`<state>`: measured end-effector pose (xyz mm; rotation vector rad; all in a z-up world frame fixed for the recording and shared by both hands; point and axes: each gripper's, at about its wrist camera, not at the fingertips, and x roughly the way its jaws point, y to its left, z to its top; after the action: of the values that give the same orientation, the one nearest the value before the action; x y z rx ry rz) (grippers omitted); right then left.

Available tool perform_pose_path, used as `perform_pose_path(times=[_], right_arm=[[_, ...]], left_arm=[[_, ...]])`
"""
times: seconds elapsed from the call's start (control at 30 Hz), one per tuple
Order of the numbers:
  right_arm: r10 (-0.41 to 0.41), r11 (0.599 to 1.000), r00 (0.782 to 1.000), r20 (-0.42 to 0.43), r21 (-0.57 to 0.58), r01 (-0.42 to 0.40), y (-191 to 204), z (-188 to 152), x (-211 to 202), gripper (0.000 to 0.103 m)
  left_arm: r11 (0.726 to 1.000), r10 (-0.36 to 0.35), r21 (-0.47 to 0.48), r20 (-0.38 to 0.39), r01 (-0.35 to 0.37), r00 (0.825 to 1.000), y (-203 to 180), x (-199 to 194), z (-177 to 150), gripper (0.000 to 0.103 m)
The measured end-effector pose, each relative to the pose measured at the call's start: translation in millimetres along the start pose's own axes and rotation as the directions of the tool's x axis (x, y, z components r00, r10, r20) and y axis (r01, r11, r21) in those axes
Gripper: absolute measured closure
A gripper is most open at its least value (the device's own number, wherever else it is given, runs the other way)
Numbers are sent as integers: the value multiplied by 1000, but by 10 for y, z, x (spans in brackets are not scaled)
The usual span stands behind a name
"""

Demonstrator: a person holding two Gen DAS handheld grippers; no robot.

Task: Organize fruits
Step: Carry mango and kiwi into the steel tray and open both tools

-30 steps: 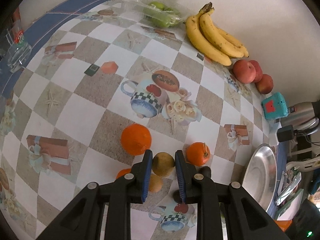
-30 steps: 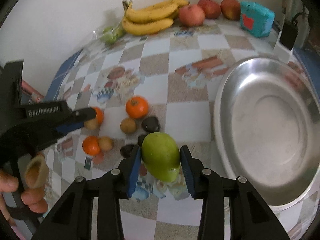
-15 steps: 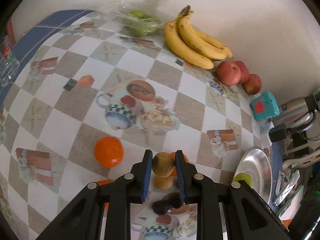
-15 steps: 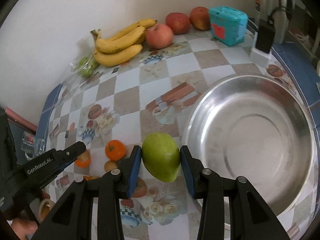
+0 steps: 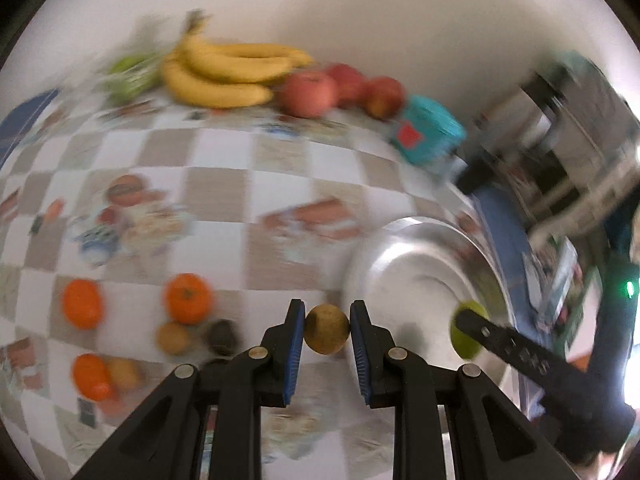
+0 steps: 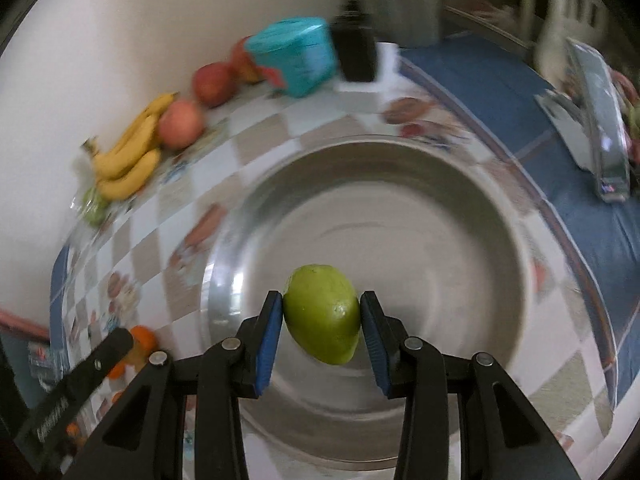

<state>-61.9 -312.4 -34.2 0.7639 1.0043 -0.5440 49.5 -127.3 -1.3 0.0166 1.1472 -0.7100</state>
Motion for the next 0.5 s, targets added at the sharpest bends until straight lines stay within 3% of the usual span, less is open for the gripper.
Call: perform_pose_path(times=[0.23, 0.5], right_arm=[[-39, 997, 999, 8, 65, 38, -318, 17, -64, 61], [-32, 997, 998, -60, 67, 36, -338, -12, 109, 61]], left_arm=[[987, -36, 154, -65, 45, 997, -548, 274, -227, 78], [980, 19, 200, -85, -1, 996, -618, 410, -320, 78]])
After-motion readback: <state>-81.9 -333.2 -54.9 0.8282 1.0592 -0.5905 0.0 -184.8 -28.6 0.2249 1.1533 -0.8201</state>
